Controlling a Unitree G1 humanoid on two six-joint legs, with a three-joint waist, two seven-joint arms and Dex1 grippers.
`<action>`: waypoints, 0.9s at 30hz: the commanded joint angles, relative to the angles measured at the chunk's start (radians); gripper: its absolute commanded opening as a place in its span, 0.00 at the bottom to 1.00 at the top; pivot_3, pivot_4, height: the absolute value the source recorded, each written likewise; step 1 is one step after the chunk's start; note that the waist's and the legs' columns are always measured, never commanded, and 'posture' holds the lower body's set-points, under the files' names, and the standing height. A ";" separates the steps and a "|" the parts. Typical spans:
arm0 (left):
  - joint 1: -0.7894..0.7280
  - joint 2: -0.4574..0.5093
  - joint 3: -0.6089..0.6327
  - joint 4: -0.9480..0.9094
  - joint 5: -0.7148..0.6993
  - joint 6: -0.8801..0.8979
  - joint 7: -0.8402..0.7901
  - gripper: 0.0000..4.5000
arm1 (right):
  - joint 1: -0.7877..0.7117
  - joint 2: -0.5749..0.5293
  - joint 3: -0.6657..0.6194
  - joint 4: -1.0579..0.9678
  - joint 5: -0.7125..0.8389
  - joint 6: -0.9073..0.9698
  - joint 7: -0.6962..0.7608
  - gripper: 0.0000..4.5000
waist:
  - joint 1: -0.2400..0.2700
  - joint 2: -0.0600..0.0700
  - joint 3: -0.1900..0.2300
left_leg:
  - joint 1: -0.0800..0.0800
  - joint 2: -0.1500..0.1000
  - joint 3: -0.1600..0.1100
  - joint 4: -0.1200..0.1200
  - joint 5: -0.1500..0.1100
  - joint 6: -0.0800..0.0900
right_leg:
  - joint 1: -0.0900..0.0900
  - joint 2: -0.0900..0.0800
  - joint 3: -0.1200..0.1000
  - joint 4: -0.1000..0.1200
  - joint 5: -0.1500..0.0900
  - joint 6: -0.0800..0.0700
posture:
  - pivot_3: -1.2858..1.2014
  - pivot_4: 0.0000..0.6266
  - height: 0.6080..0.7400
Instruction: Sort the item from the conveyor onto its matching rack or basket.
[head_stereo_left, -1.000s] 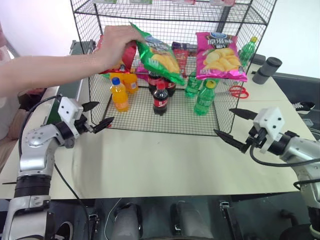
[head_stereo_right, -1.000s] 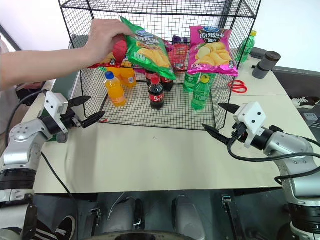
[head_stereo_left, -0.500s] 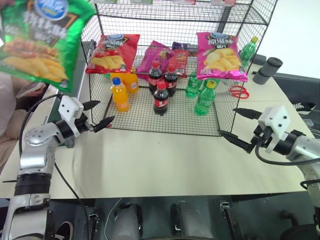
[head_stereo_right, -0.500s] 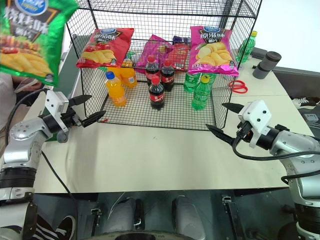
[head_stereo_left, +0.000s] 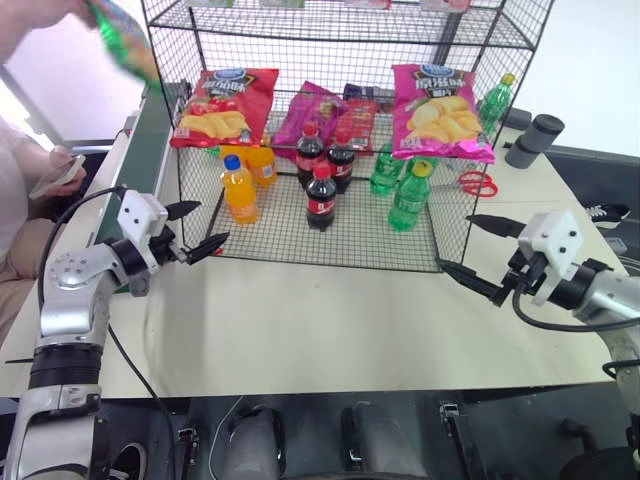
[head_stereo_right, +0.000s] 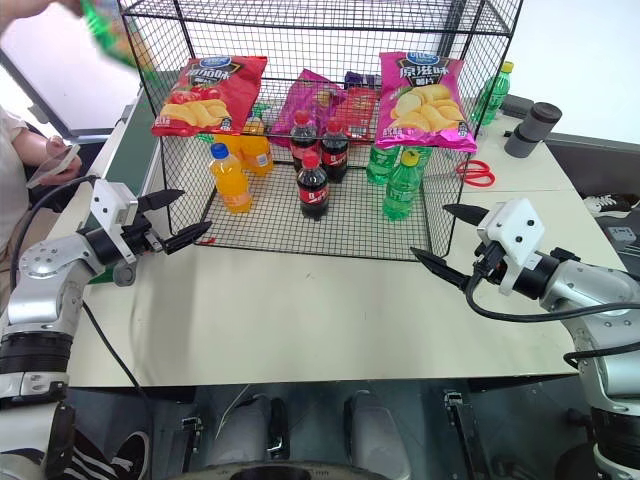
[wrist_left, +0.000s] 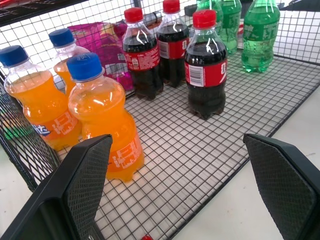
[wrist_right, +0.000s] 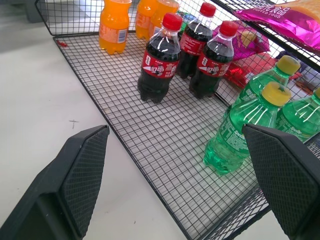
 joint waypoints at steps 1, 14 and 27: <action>-0.026 0.014 0.009 -0.004 0.001 -0.022 -0.005 1.00 | 0.001 -0.012 -0.027 -0.038 0.003 -0.014 -0.004 0.98 | 0.000 0.000 0.000 | 0.000 0.000 0.000 0.000 0.000 0.000 | 0.000 0.000 0.000 0.000 0.000 0.000 | 0.52 0.24 1.00; -0.027 0.007 0.007 0.007 0.003 -0.039 -0.004 1.00 | 0.009 -0.019 -0.033 -0.034 -0.009 -0.021 0.000 0.98 | 0.000 0.000 0.000 | 0.000 0.000 0.000 0.000 0.000 0.000 | 0.000 0.000 0.000 0.000 0.000 0.000 | 0.52 0.24 1.00; -0.018 0.010 0.003 -0.002 0.000 -0.030 -0.013 1.00 | 0.008 -0.019 -0.036 -0.037 -0.009 -0.017 0.002 0.98 | 0.000 0.000 0.000 | 0.000 0.000 0.000 0.000 0.000 0.000 | 0.000 0.000 0.000 0.000 0.000 0.000 | 0.52 0.24 1.00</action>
